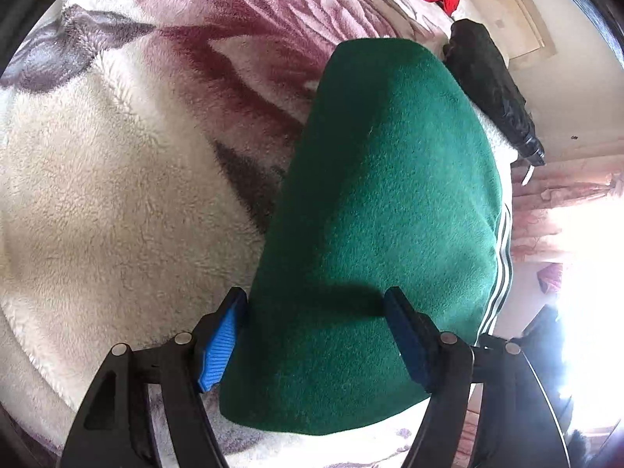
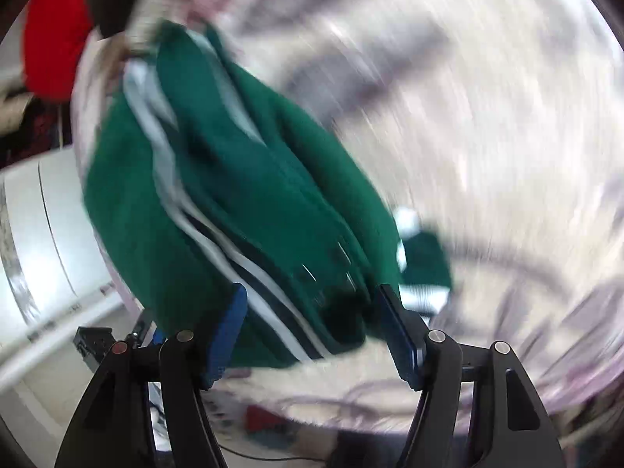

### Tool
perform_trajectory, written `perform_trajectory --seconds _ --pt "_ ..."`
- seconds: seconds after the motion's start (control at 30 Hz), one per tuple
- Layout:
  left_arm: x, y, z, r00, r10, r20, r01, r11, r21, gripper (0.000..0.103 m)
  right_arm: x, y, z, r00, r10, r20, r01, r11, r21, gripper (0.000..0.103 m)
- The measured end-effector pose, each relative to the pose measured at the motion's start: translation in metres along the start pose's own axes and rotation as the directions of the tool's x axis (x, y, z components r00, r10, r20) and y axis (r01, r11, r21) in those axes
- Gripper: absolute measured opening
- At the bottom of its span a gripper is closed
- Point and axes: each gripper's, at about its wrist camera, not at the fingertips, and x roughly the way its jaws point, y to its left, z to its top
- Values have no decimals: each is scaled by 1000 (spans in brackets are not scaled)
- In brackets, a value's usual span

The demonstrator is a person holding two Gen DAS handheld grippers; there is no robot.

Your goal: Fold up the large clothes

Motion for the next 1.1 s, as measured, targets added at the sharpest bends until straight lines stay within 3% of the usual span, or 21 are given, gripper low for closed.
perform_trajectory --seconds 0.07,0.1,0.2,0.33,0.43,0.53,0.7,0.77,0.9,0.97,1.1 --pt "-1 -3 2 1000 19 -9 -19 1000 9 71 18 -12 -10 996 85 15 -85 996 39 66" --pt "-1 -6 3 1000 28 -14 -28 999 17 71 25 -13 -13 996 84 28 -85 996 25 47" --pt "-6 -11 5 999 47 -25 -46 998 35 71 26 -8 -25 989 115 91 -115 993 -13 18" --pt "-11 -25 7 997 75 -34 -72 994 77 71 -7 -16 -40 976 123 181 -127 992 9 11" --pt "-9 -36 8 994 98 -42 -93 990 108 71 -31 -47 -45 963 110 245 -129 990 63 11" --pt "-1 -43 9 990 139 -27 -133 979 157 71 -8 -75 -34 973 102 208 -128 985 117 11" --pt "10 -43 16 989 150 -14 -145 973 177 71 11 -74 -23 981 90 173 -105 991 82 13" --pt "10 -42 19 991 129 -21 -123 977 174 71 6 -65 -21 985 93 145 -97 995 20 25" --pt "13 -42 22 994 102 -38 -93 976 199 71 6 -31 -10 995 24 100 -9 988 -152 45" --pt "14 -40 23 995 90 -51 -78 975 207 71 12 -18 -5 994 -49 94 70 970 -233 45" --pt "9 -40 24 995 70 -64 -56 978 202 71 5 -1 -8 989 -124 82 141 957 -252 47"
